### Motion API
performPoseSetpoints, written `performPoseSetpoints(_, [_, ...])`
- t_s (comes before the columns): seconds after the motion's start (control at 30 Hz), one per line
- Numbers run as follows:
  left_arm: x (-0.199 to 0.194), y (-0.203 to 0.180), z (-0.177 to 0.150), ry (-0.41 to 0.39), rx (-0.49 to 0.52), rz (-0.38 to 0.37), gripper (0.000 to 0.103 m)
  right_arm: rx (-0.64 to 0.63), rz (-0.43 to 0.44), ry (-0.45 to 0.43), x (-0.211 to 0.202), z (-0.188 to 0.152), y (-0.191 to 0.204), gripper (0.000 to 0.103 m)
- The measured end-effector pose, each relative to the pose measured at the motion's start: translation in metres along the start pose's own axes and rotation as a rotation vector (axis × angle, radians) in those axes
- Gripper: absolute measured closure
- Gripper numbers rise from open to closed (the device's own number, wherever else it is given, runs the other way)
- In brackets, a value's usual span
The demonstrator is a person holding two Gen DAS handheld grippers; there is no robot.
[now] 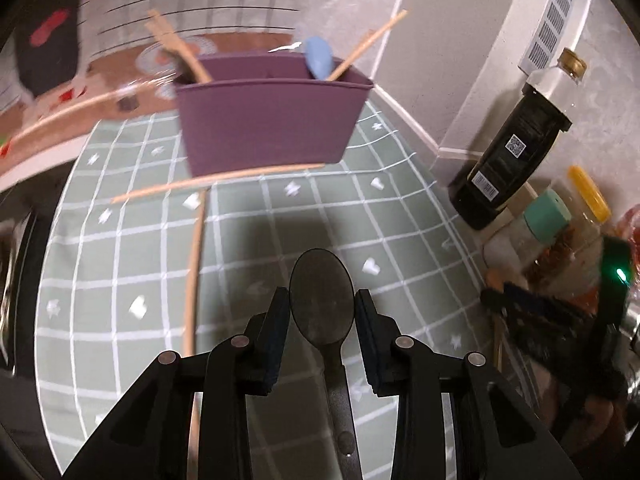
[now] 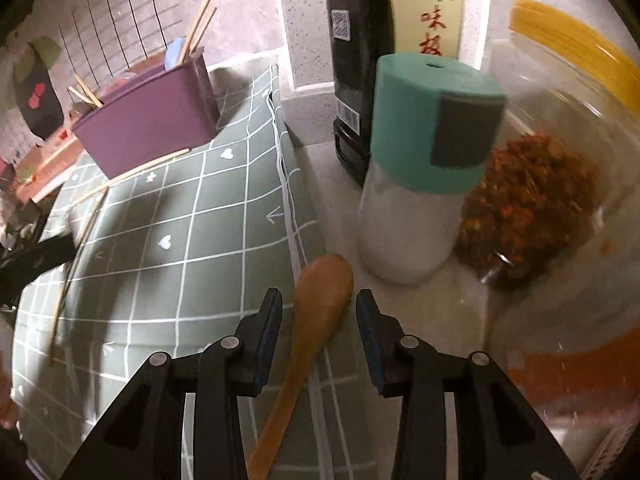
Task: Organize utensils
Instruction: 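Grasp the wooden spoon with the right gripper while the left grasps the black spoon, then lift both spoons toward the purple caddy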
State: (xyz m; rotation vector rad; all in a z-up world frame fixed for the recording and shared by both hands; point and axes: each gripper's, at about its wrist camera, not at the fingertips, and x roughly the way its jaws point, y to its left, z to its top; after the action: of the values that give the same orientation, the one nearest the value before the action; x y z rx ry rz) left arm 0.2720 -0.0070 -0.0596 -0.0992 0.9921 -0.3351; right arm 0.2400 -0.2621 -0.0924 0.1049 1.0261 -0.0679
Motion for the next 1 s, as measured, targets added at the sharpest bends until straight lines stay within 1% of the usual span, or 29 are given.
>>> performPoseSetpoints(0.07, [-0.010, 0.004, -0.010, -0.013, 0.002, 0.015, 0.069, -0.005, -0.001, 0.017, 0.006, 0.003, 0.001, 0.066])
performPoseSetpoints(0.13, [-0.013, 0.009, -0.016, -0.005, 0.000, 0.015, 0.069, -0.010, -0.008, 0.029, 0.011, 0.004, 0.002, 0.067])
performPoseSetpoints(0.17, [-0.013, 0.012, -0.018, 0.003, -0.009, 0.014, 0.069, -0.012, -0.014, 0.029, 0.012, 0.004, 0.001, 0.073])
performPoseSetpoints(0.23, [-0.016, 0.016, -0.023, 0.011, -0.027, 0.015, 0.069, -0.025, -0.032, 0.027, 0.012, 0.005, 0.004, 0.074])
performPoseSetpoints(0.33, [-0.022, 0.020, -0.028, 0.005, -0.037, 0.023, 0.069, -0.047, -0.053, -0.010, 0.002, 0.005, 0.010, 0.074])
performPoseSetpoints(0.43, [-0.028, 0.020, -0.030, -0.004, -0.033, 0.019, 0.069, -0.083, -0.052, -0.040, -0.010, 0.006, 0.022, 0.075])
performPoseSetpoints(0.7, [-0.053, 0.017, -0.031, -0.051, -0.039, 0.005, 0.069, -0.188, 0.022, -0.119, -0.049, 0.004, 0.059, 0.076])
performPoseSetpoints(0.83, [-0.067, 0.017, -0.029, -0.082, -0.041, 0.000, 0.069, -0.216, 0.056, -0.136, -0.059, 0.005, 0.072, 0.077])
performPoseSetpoints(0.97, [-0.086, 0.019, -0.026, -0.133, -0.039, 0.001, 0.069, -0.232, 0.092, -0.152, -0.069, 0.008, 0.082, 0.080])
performPoseSetpoints(1.0, [-0.091, 0.020, -0.024, -0.148, -0.039, 0.003, 0.069, -0.236, 0.095, -0.158, -0.070, 0.009, 0.085, 0.091])
